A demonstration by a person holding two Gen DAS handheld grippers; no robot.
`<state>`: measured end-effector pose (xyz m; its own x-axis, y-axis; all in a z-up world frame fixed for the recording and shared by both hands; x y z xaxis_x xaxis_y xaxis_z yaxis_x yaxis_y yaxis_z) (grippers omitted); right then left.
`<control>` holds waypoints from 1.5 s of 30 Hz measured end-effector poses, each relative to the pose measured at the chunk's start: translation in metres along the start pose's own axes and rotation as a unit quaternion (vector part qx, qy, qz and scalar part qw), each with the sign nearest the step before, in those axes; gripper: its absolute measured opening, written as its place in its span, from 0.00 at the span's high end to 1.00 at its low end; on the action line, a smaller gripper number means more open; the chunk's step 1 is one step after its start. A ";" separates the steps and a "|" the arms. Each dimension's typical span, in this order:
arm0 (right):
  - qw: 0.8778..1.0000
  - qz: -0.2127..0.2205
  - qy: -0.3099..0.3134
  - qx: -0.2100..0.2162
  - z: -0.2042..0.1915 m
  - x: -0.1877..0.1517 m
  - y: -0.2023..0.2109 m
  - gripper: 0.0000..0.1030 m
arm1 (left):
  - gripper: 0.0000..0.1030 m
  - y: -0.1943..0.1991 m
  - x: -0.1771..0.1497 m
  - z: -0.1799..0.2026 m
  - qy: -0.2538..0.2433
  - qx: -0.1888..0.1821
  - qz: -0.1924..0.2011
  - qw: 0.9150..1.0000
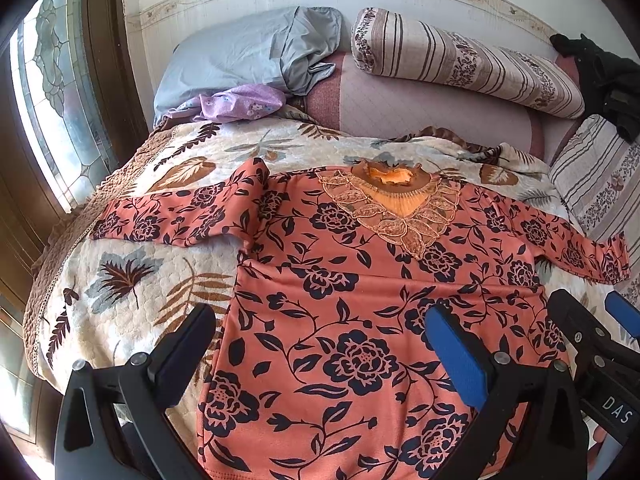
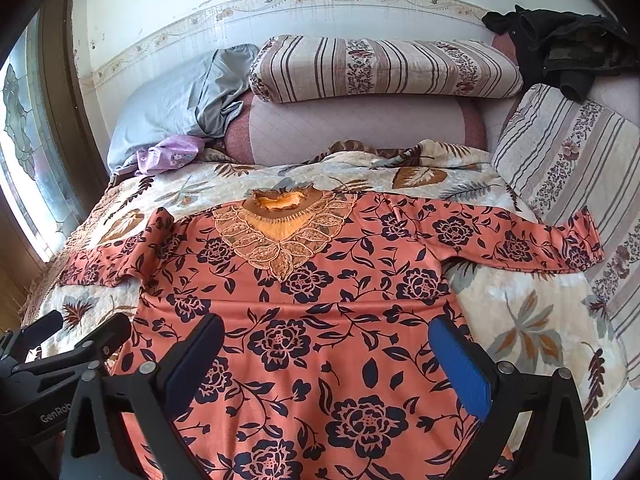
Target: Fold small clothes
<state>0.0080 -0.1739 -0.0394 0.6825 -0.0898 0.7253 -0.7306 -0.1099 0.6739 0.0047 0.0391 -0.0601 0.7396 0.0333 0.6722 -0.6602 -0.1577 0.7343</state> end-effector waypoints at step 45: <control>0.976 0.126 -0.179 0.003 0.341 0.209 -0.036 0.90 | 0.00 -0.110 -0.069 -0.107 0.083 0.055 -0.125 0.987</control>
<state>0.1840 -0.5258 0.0401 0.4455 -0.4537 0.7718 -0.8764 -0.0448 0.4795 0.0123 0.1593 -0.1766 0.8406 0.2441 0.4836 -0.4343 -0.2299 0.8709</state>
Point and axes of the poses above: each gripper's, at about its wrist camera, not at the fingertips, and y roughly against the way its jaws point, z to its right, x to its top, the point moved 8 cm from there along -y, roughly the way its jaws point, and after that the axes turned 7 degrees about x, right-handed, at the moved point
